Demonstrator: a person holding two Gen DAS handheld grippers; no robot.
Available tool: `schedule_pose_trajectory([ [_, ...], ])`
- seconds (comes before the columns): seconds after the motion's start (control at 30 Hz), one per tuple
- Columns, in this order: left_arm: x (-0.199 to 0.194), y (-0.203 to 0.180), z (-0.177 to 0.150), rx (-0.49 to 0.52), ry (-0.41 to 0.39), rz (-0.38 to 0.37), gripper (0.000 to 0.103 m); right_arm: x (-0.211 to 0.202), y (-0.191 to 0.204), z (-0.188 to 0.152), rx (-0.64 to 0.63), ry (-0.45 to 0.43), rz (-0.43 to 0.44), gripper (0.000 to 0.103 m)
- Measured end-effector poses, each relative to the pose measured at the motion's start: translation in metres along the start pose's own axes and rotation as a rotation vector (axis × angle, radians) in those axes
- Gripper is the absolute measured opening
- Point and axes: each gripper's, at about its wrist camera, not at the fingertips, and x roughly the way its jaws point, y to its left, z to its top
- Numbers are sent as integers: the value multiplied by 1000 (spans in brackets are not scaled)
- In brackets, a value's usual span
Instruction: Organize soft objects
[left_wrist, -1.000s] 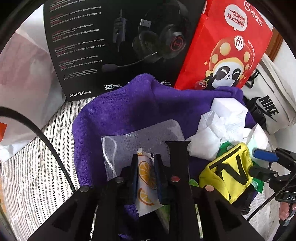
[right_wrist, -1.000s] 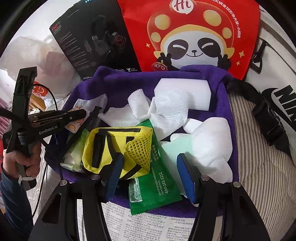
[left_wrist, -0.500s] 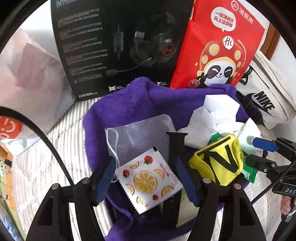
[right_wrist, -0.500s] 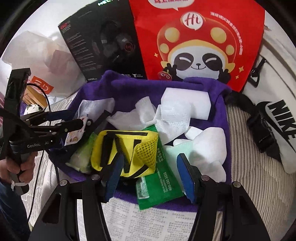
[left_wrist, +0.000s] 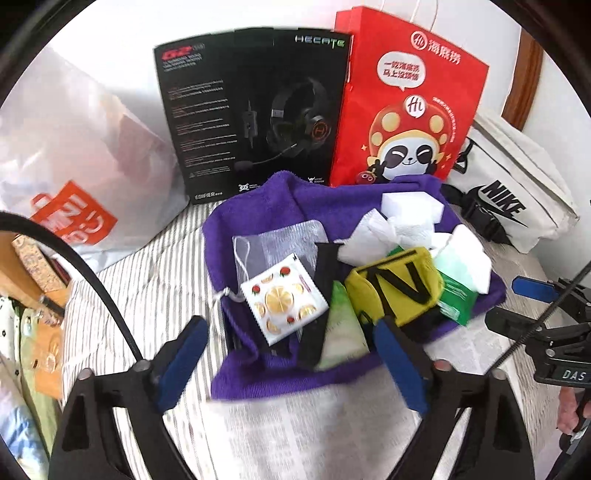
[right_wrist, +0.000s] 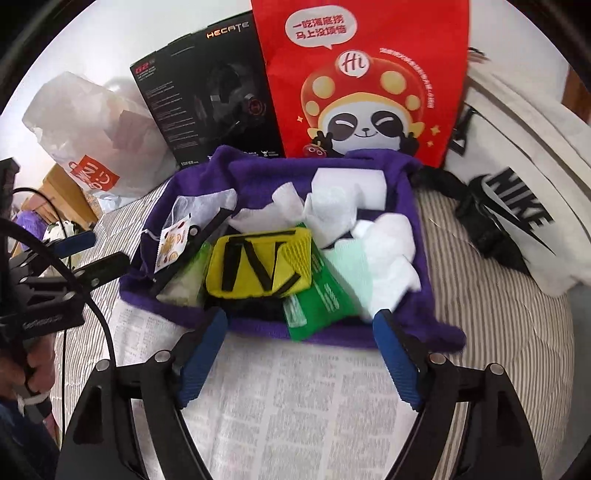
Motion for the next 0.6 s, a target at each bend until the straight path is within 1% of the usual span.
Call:
schedule_pose_trajectory([
  [0.1, -20, -2, -10, -8, -11, 22, 99, -14, 4, -8, -4, -17, -29, 88],
  [0.17, -30, -5, -16, -15, -20, 29, 100, -24, 8, -13, -16, -37, -52, 95],
  [0.2, -36, -5, -19, -20, -24, 30, 101, -29, 10, -16, -20, -44, -62, 96],
  [0.3, -52, -6, -29, -48, -31, 34, 102, -43, 15, -24, -22, -55, -94, 98],
  [0.33, -57, -6, -34, -64, -34, 29, 102, -45, 15, -25, -24, -79, -88, 99],
  [0.4, -68, -6, -41, -87, -36, 15, 102, -54, 15, -32, -1, -83, -88, 99],
  [0.47, -77, -7, -46, -98, -47, 20, 102, -60, 15, -37, 11, -81, -86, 100],
  [0.6, -93, -10, -57, -86, -59, 76, 102, -72, 22, -44, -5, -101, -103, 100],
])
